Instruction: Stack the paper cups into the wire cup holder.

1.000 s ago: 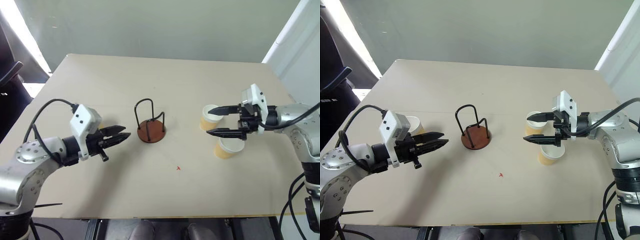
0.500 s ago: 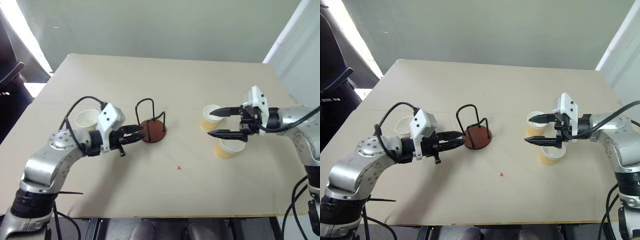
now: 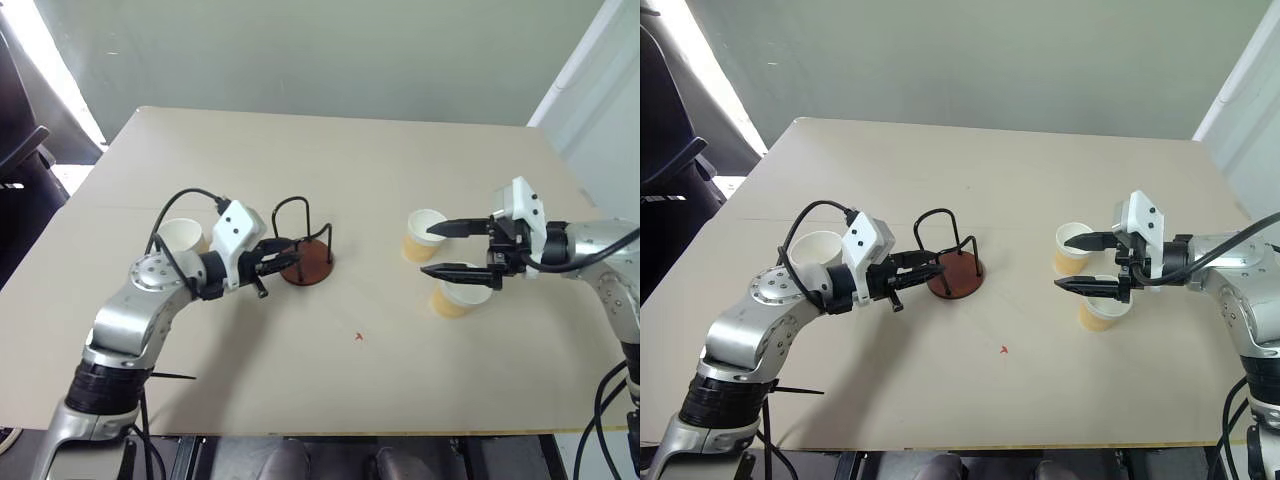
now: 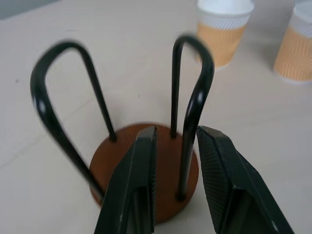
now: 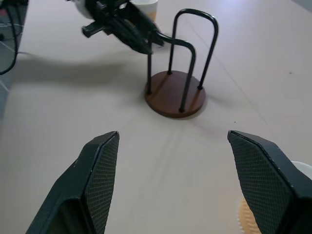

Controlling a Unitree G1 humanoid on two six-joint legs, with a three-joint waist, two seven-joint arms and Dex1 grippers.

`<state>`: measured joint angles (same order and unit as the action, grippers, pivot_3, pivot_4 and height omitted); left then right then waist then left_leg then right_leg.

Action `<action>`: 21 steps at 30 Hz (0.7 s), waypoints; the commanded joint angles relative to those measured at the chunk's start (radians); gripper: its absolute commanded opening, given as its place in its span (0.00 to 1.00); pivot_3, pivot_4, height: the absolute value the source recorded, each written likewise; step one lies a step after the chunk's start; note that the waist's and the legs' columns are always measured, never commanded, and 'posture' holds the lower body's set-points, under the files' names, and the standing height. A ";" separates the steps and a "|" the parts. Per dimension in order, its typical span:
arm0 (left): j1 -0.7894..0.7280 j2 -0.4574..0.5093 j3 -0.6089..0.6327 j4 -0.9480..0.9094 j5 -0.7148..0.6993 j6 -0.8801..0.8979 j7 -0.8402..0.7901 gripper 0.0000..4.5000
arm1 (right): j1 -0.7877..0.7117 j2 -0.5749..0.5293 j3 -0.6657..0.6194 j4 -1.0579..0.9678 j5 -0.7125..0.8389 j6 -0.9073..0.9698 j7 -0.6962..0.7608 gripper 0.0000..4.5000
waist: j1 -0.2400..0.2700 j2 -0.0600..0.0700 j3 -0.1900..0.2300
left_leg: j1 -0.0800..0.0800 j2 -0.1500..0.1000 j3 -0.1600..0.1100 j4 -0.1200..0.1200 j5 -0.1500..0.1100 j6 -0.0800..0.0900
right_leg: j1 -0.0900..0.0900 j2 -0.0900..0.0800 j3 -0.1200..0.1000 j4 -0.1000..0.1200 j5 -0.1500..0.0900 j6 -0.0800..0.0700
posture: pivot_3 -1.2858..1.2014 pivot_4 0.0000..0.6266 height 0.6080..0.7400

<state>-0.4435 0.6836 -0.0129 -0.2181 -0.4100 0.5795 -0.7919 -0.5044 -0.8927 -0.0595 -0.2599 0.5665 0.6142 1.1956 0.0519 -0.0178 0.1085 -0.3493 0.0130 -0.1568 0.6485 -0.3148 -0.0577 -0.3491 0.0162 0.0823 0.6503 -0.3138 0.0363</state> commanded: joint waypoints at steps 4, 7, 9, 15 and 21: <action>-0.029 -0.037 -0.010 0.007 0.030 -0.031 0.016 0.31 | 0.004 -0.013 -0.042 -0.069 0.048 0.012 -0.017 0.80 | 0.000 0.000 0.000 | 0.000 0.000 0.001 0.000 0.000 0.000 | 0.000 0.000 0.001 0.000 0.000 0.000 | 0.52 0.24 1.00; -0.033 -0.050 -0.014 0.022 0.054 -0.044 0.029 0.26 | 0.005 -0.016 -0.045 -0.071 0.051 0.012 -0.023 0.79 | 0.000 0.000 0.000 | 0.000 0.000 0.001 0.000 0.000 0.000 | 0.000 0.000 0.001 0.000 0.001 0.001 | 0.52 0.24 1.00; -0.037 -0.058 -0.012 0.030 0.060 -0.048 0.032 0.17 | 0.008 -0.019 -0.049 -0.073 0.054 0.013 -0.024 0.79 | 0.000 0.000 0.000 | 0.000 0.000 0.001 0.001 0.000 0.001 | 0.000 0.000 0.001 0.000 0.001 0.001 | 0.52 0.24 1.00; -0.045 -0.067 -0.004 0.026 0.043 -0.045 0.015 0.01 | 0.023 -0.029 -0.055 -0.071 0.055 0.009 -0.025 0.79 | 0.000 0.000 0.000 | 0.000 0.000 0.001 0.001 0.000 0.001 | 0.000 0.000 0.002 0.000 0.001 0.002 | 0.52 0.24 1.00; -0.037 -0.039 0.033 -0.004 -0.012 -0.024 -0.042 0.01 | 0.024 -0.033 -0.053 -0.063 0.049 0.002 -0.028 0.79 | 0.000 0.000 0.000 | 0.000 0.000 0.001 0.001 0.000 0.001 | 0.000 0.000 0.002 0.000 0.001 0.002 | 0.52 0.24 1.00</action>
<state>-0.4607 0.6294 -0.0257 -0.1736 -0.3881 0.5570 -0.8110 -0.4776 -0.9082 -0.0671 -0.3081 0.6052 0.6296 1.1729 0.0521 -0.0179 0.1085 -0.3491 0.0128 -0.1557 0.6495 -0.3143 -0.0569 -0.3492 0.0164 0.0842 0.6504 -0.3127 0.0383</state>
